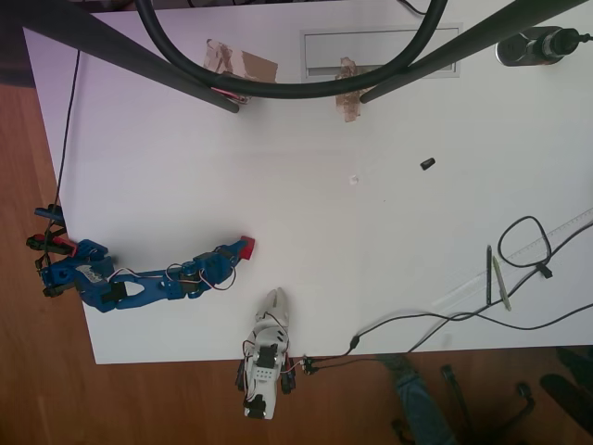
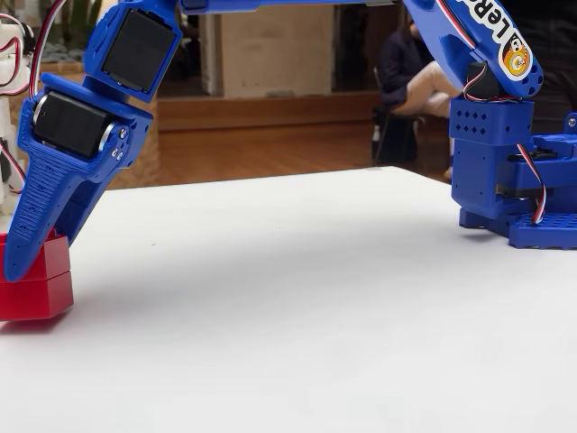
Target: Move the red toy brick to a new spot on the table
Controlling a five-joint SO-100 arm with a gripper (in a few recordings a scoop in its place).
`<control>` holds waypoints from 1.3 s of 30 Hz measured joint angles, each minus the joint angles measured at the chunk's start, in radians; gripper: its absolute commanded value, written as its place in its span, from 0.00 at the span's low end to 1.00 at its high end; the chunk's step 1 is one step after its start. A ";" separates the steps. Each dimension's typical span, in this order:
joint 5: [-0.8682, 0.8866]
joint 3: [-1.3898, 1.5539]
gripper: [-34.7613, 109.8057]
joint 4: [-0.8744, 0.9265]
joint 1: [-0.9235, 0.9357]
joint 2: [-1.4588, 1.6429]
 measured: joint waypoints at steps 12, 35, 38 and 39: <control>0.038 0.135 0.42 0.091 0.052 0.141; -0.411 2.026 0.24 -0.018 0.311 1.812; -0.528 2.226 0.24 0.095 0.316 2.108; -0.554 2.270 0.24 0.132 0.304 2.220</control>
